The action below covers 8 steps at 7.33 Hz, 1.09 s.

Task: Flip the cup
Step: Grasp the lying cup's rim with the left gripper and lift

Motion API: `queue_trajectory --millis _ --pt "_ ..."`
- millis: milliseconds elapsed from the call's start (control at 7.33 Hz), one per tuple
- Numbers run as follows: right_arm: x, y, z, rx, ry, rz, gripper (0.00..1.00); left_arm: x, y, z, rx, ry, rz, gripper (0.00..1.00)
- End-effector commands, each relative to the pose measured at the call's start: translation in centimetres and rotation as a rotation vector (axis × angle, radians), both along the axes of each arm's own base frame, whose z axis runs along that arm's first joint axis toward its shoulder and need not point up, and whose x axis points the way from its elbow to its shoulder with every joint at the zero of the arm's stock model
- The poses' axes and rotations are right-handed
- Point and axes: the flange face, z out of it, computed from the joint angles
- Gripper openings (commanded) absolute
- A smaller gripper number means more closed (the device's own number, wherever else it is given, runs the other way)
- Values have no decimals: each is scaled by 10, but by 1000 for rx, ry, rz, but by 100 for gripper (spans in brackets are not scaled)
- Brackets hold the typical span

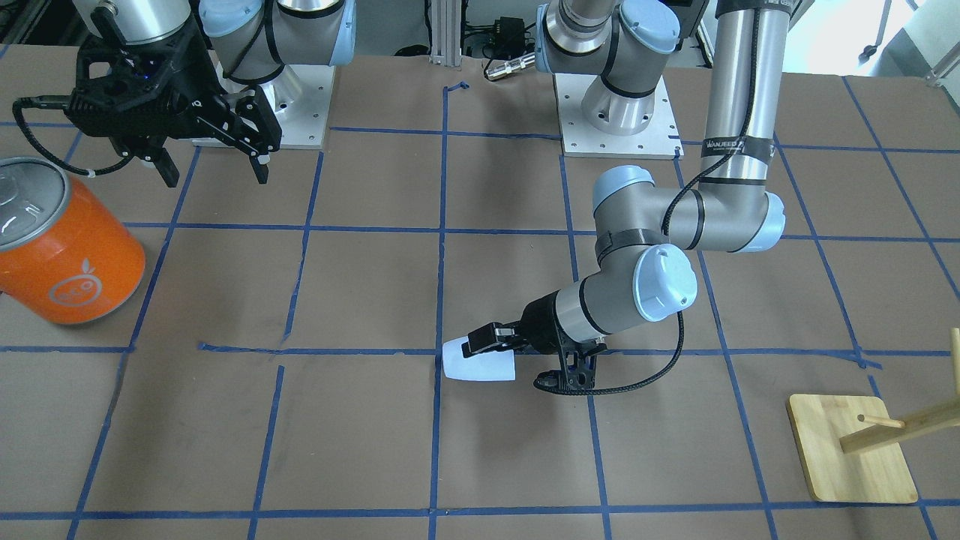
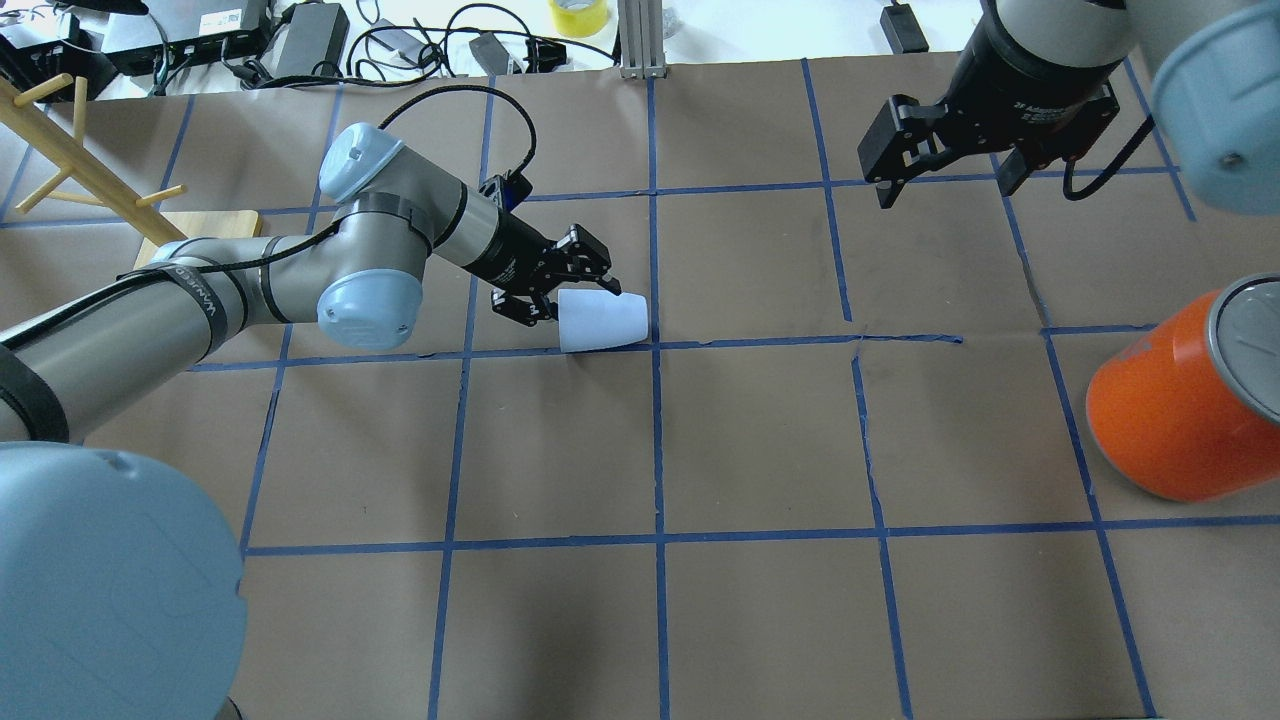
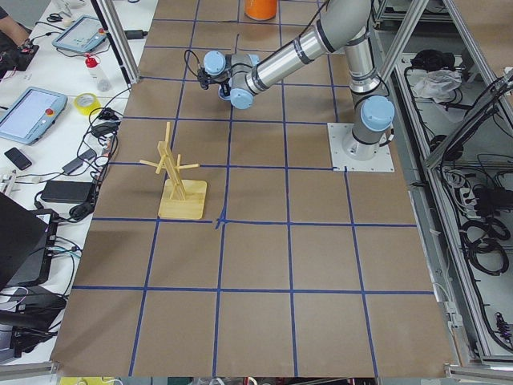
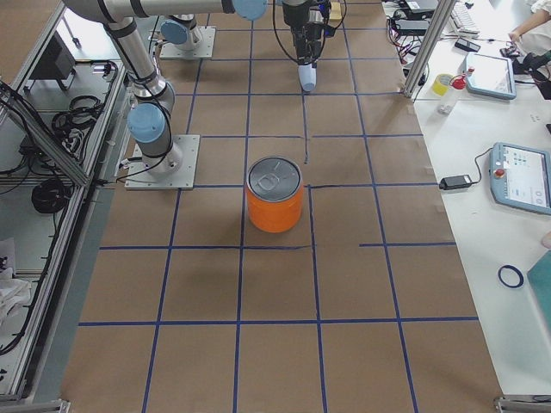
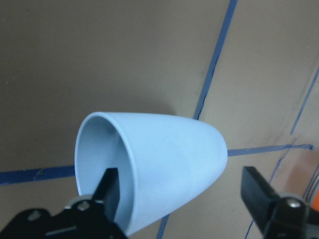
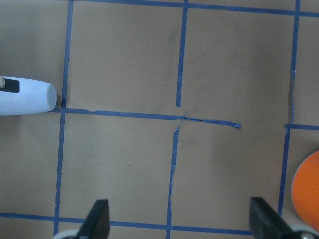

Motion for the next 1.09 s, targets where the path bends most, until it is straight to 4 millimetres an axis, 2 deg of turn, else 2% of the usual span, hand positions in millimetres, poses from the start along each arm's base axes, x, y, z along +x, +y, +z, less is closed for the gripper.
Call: queue_trajectory --millis 0,136,545,818,955 --pt "0 0 -2 5 1 -5 100 -3 -2 5 21 -1 37 0" --pt "0 0 -2 5 1 -6 100 -3 -4 8 15 -2 41 0" --pt "1 0 -2 5 -1 -5 100 -3 -34 54 11 -4 128 0" --pt "0 0 -2 7 -1 -6 100 2 -38 80 28 -193 124 0" --pt "0 0 -2 7 1 -6 100 9 -45 103 -1 -329 111 0"
